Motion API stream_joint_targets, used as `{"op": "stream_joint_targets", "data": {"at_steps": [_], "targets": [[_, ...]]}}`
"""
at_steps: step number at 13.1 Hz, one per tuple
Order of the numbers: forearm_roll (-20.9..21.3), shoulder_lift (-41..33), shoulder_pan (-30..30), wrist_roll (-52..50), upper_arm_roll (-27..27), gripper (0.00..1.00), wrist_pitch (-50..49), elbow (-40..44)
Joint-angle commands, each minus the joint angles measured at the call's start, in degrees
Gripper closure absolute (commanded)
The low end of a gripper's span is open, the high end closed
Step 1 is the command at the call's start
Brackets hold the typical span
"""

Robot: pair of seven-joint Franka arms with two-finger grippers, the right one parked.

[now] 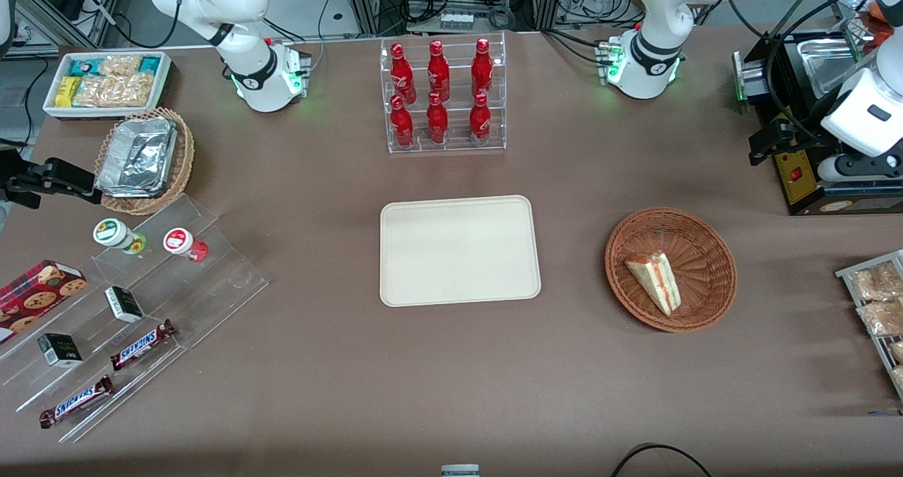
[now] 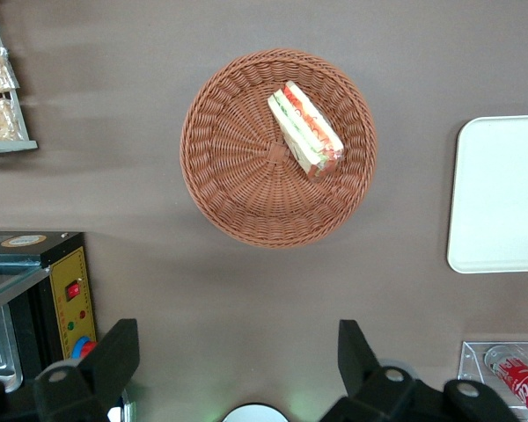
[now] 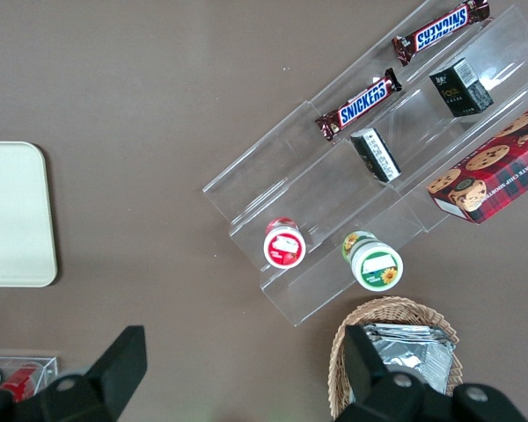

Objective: Place sandwich from basket to tray
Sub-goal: 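Move the left gripper down over the sandwich in the wicker basket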

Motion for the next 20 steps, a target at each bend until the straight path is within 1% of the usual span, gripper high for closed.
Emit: {"op": "stream_joint_targets", "data": {"at_steps": [1,4,6,8,10,12,14,15,18,20], "targets": [[-0.04,2.40,-0.61,0.55,0.57,0.00,0.72,1.55],[0.31,5.75,-0.61,-0.59,-0.04,0.00,3.69,2.00],[0.40,7.77,-0.61,-5.32,-0.39,0.00,7.30,-0.02],[0.22,8.13,-0.70,-10.59,-1.00,0.00,13.43,-4.49],[-0.57,8.30,-0.70,-19.44,-1.09,0.00,20.46,-9.41],[-0.92,8.30,-0.70,-24.83,-1.18,0.00,28.46,-16.08],[-4.25,8.83,-0.70,-31.67,-2.32,0.00,36.28,-20.40],[-4.35,9.18,-0.61,-34.58,-2.85,0.00,39.36,-22.07],[-4.26,11.90,-0.70,-39.08,-5.22,0.00,47.11,-25.60],[-3.74,14.18,-0.70,-39.53,-6.19,0.00,49.58,-26.39]]}}
